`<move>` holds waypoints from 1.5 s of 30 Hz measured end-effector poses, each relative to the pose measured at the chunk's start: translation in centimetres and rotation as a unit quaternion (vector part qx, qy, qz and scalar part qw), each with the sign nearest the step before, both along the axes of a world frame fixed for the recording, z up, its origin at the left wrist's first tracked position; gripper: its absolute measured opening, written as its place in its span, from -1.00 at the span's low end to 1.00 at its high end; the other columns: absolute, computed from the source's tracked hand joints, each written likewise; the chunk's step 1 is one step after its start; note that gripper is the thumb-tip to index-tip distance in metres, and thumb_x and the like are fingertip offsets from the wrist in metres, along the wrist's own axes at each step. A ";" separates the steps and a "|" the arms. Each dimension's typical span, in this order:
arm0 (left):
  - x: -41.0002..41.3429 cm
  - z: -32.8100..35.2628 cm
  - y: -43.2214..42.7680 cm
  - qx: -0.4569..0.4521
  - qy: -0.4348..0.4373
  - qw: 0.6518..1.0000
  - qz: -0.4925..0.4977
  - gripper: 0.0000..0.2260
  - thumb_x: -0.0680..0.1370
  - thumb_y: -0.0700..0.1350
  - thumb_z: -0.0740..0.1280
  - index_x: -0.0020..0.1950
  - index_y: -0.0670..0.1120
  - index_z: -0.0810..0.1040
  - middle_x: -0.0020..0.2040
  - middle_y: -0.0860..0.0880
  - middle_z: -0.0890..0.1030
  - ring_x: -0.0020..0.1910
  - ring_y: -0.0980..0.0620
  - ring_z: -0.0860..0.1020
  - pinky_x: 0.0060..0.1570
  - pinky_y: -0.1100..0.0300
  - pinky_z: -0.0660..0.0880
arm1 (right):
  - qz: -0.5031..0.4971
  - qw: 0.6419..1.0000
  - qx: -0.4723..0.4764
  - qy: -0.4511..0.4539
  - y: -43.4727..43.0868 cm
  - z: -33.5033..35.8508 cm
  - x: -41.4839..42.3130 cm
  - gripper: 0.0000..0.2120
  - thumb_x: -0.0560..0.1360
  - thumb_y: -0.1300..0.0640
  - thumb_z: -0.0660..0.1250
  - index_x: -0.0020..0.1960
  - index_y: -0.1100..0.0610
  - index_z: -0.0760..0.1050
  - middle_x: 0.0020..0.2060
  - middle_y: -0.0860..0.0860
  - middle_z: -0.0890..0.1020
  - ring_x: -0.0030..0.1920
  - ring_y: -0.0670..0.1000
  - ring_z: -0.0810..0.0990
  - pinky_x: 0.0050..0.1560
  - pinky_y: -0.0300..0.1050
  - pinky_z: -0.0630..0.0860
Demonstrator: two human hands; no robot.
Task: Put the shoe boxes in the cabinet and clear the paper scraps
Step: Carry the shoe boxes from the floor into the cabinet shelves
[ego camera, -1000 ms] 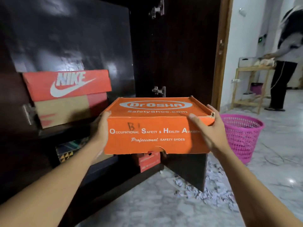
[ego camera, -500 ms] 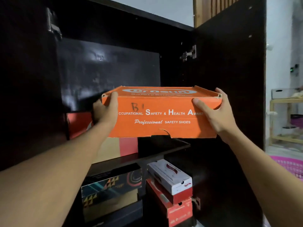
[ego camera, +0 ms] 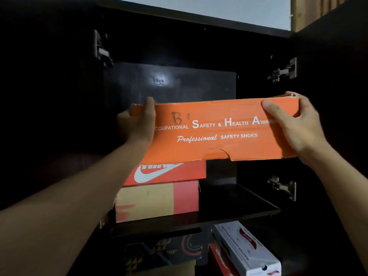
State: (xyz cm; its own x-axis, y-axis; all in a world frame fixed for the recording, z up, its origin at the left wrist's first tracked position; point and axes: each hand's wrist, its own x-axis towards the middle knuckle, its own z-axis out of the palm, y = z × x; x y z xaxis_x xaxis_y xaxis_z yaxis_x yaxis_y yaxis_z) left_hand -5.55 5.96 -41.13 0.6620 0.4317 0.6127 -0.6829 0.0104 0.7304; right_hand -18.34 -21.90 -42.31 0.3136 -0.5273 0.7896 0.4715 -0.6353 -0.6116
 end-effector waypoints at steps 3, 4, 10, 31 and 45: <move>0.1 1.3 0.4 0.000 -0.009 0.999 0.032 -0.58 0.47 0.13 0.32 -0.48 -0.11 0.39 -0.62 0.11 0.44 -0.64 0.27 0.39 -0.57 0.34 0.29 | 0.026 1.000 -0.003 -0.012 0.1 1.4 1.0 -0.24 0.29 -0.34 0.48 0.38 -0.06 0.37 0.20 -0.06 0.56 0.13 -0.05 0.58 0.17 -0.07 0.51; 0.2 1.8 0.6 0.001 -0.015 0.999 0.043 -0.58 0.47 0.12 0.32 -0.48 -0.10 0.38 -0.62 0.10 0.43 -0.64 0.27 0.38 -0.56 0.33 0.29 | 0.036 0.999 -0.002 -0.014 0.3 1.7 1.5 -0.24 0.30 -0.32 0.48 0.39 -0.05 0.36 0.20 -0.05 0.56 0.14 -0.05 0.58 0.18 -0.08 0.51; 2.9 3.2 2.4 0.027 -0.054 0.995 0.081 -0.69 0.51 0.11 0.30 -0.34 -0.06 0.49 -0.38 0.03 0.53 -0.39 0.12 0.53 -0.36 0.27 0.39 | 0.103 0.995 0.001 0.005 2.0 2.0 5.9 -0.31 0.43 -0.12 0.46 0.43 0.03 0.23 0.12 -0.10 0.50 0.03 -0.22 0.51 -0.06 -0.35 0.40; 13.8 -2.4 2.9 0.532 0.101 0.815 0.205 -0.45 0.68 0.02 0.08 0.61 0.09 -0.10 0.58 -0.02 -0.35 0.58 -0.08 -0.22 0.53 -0.07 0.06 | 0.005 0.954 -0.122 0.274 7.6 -0.9 20.3 -0.20 0.46 -0.18 0.42 0.54 0.01 0.12 0.44 0.04 0.14 0.44 0.17 0.20 0.45 0.05 0.21; 14.5 -2.7 3.5 0.566 0.120 0.805 0.133 -0.31 0.60 -0.10 0.18 0.59 0.14 -0.18 0.51 0.01 -0.50 0.55 -0.03 -0.35 0.53 -0.02 -0.02 | 0.021 0.915 -0.208 0.346 6.4 -2.0 20.8 -0.14 0.47 -0.11 0.41 0.60 0.04 0.02 0.59 -0.05 -0.04 0.58 0.02 0.00 0.56 -0.01 0.04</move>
